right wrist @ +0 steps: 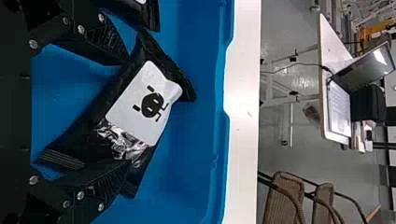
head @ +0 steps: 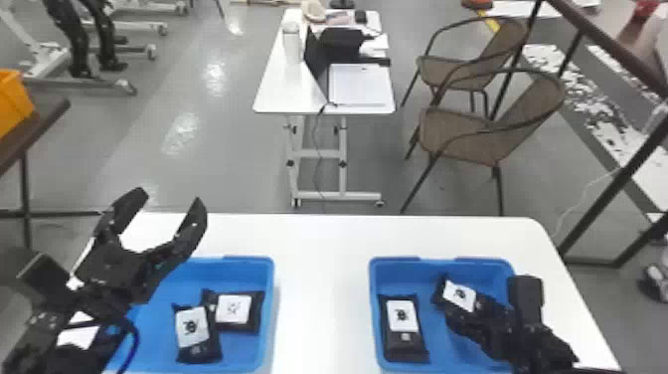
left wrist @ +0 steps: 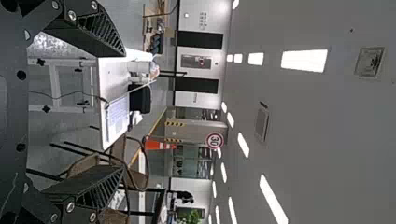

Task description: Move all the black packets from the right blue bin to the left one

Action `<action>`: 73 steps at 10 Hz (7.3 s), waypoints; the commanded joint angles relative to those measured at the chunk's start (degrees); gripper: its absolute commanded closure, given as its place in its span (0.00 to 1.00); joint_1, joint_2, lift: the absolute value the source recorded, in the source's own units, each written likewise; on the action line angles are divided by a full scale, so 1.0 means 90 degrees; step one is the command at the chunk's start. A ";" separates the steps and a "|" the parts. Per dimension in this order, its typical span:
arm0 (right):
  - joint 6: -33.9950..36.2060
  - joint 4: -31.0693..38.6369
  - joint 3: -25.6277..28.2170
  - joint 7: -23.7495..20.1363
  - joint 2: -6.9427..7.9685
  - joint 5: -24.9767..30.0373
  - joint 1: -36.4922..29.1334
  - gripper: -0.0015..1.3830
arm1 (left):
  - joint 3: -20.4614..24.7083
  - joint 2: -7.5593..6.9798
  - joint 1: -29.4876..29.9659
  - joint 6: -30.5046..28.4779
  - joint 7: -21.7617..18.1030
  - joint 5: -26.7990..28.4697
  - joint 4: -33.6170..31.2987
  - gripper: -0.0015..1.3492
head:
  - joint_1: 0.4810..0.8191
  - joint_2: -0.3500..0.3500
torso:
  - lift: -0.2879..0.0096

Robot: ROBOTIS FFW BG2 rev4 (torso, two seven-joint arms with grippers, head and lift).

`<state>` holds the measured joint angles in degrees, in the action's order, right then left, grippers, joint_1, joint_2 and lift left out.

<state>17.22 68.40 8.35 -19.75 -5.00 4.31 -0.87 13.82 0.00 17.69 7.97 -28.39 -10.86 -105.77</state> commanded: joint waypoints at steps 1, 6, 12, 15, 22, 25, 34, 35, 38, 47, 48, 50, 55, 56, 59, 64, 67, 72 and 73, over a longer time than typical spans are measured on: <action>0.0001 -0.0090 0.0000 0.0056 -0.0001 0.0020 0.0067 0.22 | 0.0008 0.0017 0.0008 -0.0016 0.0000 -0.0024 0.0004 0.13 | 0.63 0.47 | 0.97; -0.0302 -0.0002 -0.0010 0.0153 0.0047 -0.0967 -0.0099 0.93 | -0.0022 0.0017 0.0017 0.0033 0.0029 -0.0366 0.0072 0.13 | 0.63 0.48 | 0.97; -0.0077 0.2273 -0.0127 0.0251 0.0106 -0.1787 -0.1388 0.93 | -0.0139 0.0017 -0.0051 -0.0133 0.0225 -0.1098 0.0092 0.13 | 0.63 0.50 | 0.97; 0.0441 0.2947 -0.0898 -0.0345 -0.0148 -0.1846 -0.0694 0.93 | -0.0285 0.0017 -0.0207 -0.0299 0.0264 -0.1117 0.0043 0.13 | 0.63 0.56 | 0.97; 0.0138 0.1463 -0.3476 -0.1253 -0.0197 -0.2598 0.2011 0.93 | -0.0725 0.0017 -0.0744 -0.1539 0.0059 -0.0170 -0.0104 0.13 | 0.62 0.79 | 0.97; 0.0070 0.1316 -0.4023 -0.1263 -0.0206 -0.2734 0.2333 0.93 | -0.0695 0.0017 -0.0744 -0.2282 0.0537 -0.1596 0.0043 0.13 | 0.63 0.87 | 0.97; 0.0216 0.1101 -0.4277 -0.1253 -0.0236 -0.2998 0.2450 0.93 | -0.0979 0.0010 -0.0764 -0.2409 0.0928 -0.2592 0.0082 0.13 | 0.63 0.88 | 0.97; 0.0216 0.1101 -0.4287 -0.1253 -0.0236 -0.3008 0.2450 0.93 | -0.0998 -0.0049 -0.0813 -0.2077 0.0947 -0.2211 0.0072 0.09 | 0.63 0.88 | 0.97; 0.0226 0.1082 -0.4287 -0.1253 -0.0236 -0.3037 0.2450 0.93 | -0.1076 -0.0156 -0.0725 -0.1793 0.1250 -0.2231 0.0082 0.92 | 0.63 0.90 | 0.97; 0.0216 0.0965 -0.4277 -0.1253 -0.0206 -0.3096 0.2450 0.93 | -0.1262 -0.0156 -0.0686 -0.2155 0.1348 -0.2641 0.0023 0.29 | 0.63 0.89 | 0.97; 0.0216 0.0965 -0.4277 -0.1253 -0.0206 -0.3105 0.2450 0.93 | -0.1311 -0.0205 -0.0715 -0.2233 0.1348 -0.2690 0.0023 0.29 | 0.63 0.89 | 0.97; 0.0216 0.0955 -0.4277 -0.1253 -0.0206 -0.3115 0.2450 0.93 | -0.1369 -0.0264 -0.0725 -0.2243 0.1348 -0.2758 0.0033 0.59 | 0.63 0.87 | 0.97; 0.0187 0.0867 -0.4268 -0.1253 -0.0177 -0.3135 0.2470 0.93 | -0.1340 -0.0137 -0.0598 -0.1940 0.1426 -0.2875 0.0072 0.91 | 0.63 0.88 | 0.97; 0.0128 0.0789 -0.4268 -0.1253 -0.0148 -0.3164 0.2480 0.93 | -0.1359 -0.0146 -0.0598 -0.1852 0.1416 -0.2934 0.0101 0.91 | 0.63 0.88 | 0.97; -0.0243 0.0633 -0.4072 -0.1263 -0.0109 -0.3203 0.2421 0.16 | -0.1223 -0.0137 -0.0530 -0.1481 0.1426 -0.2826 0.0160 0.91 | 0.63 0.89 | 0.97; 0.0099 0.1678 -0.2773 -0.0940 -0.0109 -0.2617 0.1415 0.22 | 0.0144 -0.0068 0.0242 -0.0651 0.1445 -0.0658 0.0111 0.88 | 0.63 0.94 | 0.97; 0.0597 0.2586 -0.1758 -0.0833 -0.0109 -0.2354 0.0321 0.22 | 0.0183 0.0017 0.0476 -0.0416 0.1240 0.0054 0.0131 0.04 | 0.63 0.95 | 0.97; 0.0792 0.4324 -0.0898 0.0026 -0.0089 -0.1689 -0.1612 0.22 | 0.0008 0.0017 0.0066 -0.0289 0.0303 0.0289 0.0072 0.12 | 0.63 0.71 | 0.97; 0.1027 0.4363 -0.0879 0.0310 -0.0079 -0.1846 -0.1837 0.22 | 0.0086 0.0017 0.0095 -0.0289 0.0312 0.0406 -0.0016 0.12 | 0.63 0.69 | 0.97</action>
<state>25.23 107.09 0.35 -16.96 -5.74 -11.63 -15.91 14.18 0.00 18.38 5.20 -25.62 -7.76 -105.51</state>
